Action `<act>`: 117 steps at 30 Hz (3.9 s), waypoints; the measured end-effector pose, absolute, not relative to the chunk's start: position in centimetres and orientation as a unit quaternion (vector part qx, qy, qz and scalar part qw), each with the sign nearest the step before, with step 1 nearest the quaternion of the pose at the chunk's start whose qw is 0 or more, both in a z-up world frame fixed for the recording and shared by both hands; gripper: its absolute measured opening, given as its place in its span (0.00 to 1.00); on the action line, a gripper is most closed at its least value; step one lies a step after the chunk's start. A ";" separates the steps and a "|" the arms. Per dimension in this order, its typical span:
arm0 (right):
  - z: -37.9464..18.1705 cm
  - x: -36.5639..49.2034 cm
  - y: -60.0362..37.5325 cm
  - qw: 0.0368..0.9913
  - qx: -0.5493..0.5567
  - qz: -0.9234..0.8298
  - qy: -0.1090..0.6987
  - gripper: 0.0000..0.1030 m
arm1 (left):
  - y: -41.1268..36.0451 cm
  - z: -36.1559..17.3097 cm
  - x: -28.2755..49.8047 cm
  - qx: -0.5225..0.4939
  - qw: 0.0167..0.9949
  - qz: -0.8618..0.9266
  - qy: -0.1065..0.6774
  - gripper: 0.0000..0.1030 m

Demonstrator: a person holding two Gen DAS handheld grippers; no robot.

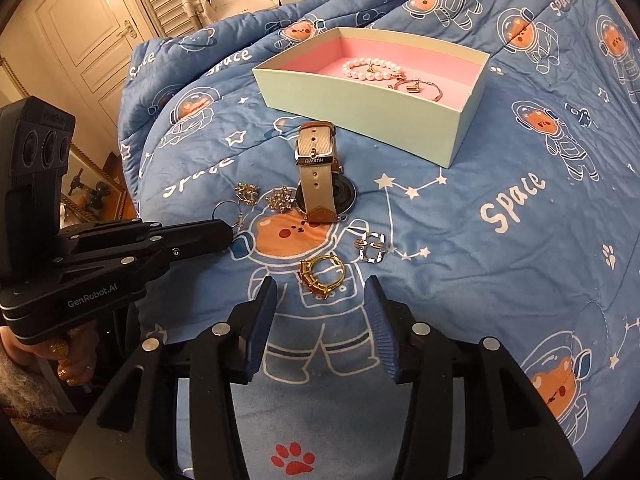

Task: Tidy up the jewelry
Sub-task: 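Grasp a gold earring with the left tool while the right tool grasps a gold ring, then carry the earring into the box with the left tool while the right tool carries the ring, then open both tools over the box, releasing the earring and ring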

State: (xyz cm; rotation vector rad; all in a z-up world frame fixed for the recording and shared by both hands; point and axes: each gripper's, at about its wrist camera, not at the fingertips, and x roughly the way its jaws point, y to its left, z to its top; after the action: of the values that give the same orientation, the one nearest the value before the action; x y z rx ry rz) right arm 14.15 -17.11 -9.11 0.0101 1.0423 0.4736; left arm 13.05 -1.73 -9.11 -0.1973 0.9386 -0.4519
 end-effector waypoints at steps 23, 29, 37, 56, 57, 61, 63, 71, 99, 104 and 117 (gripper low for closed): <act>-5.6 14.2 -17.4 0.840 0.032 0.256 0.478 0.24 | -1.5 -6.6 13.1 -0.094 0.871 -0.225 0.427 0.02; -2.9 15.3 -18.2 0.845 0.050 0.270 0.459 0.24 | -1.3 -4.5 14.6 -0.083 0.877 -0.231 0.413 0.02; -0.3 18.1 -18.0 0.865 0.011 0.265 0.426 0.24 | -1.3 -2.3 18.3 -0.050 0.886 -0.228 0.401 0.02; -1.8 27.5 -15.9 0.862 -0.050 0.256 0.435 0.24 | -2.2 -3.0 28.6 -0.044 0.859 -0.219 0.461 0.02; -2.1 28.0 -15.8 0.860 -0.050 0.256 0.439 0.24 | -2.1 -3.1 29.0 -0.042 0.858 -0.216 0.463 0.02; -3.1 29.4 -15.4 0.854 -0.059 0.252 0.451 0.24 | -2.0 -3.8 30.2 -0.036 0.854 -0.208 0.476 0.02; -3.6 30.0 -15.3 0.851 -0.063 0.252 0.456 0.24 | -2.1 -4.1 30.9 -0.037 0.850 -0.206 0.483 0.02; -5.3 32.2 -14.5 0.838 -0.070 0.255 0.477 0.25 | -3.6 -5.3 32.6 -0.008 0.837 -0.206 0.506 0.02; -8.8 35.1 -11.1 0.815 -0.160 0.276 0.484 0.25 | -5.6 -5.9 33.7 0.051 0.836 -0.192 0.512 0.02; -8.5 35.0 -11.3 0.816 -0.157 0.275 0.484 0.26 | -5.0 -5.4 33.5 0.048 0.839 -0.188 0.508 0.04; -3.0 31.1 -16.3 0.869 -0.067 0.245 0.425 0.60 | 0.8 -1.9 28.6 -0.039 0.885 -0.170 0.432 0.64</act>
State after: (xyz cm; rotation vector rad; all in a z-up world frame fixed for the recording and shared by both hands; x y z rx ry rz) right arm 31.07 -16.33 -3.03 -0.1400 0.8894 0.5119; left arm 28.56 0.79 -1.87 -0.0819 0.8983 -0.3531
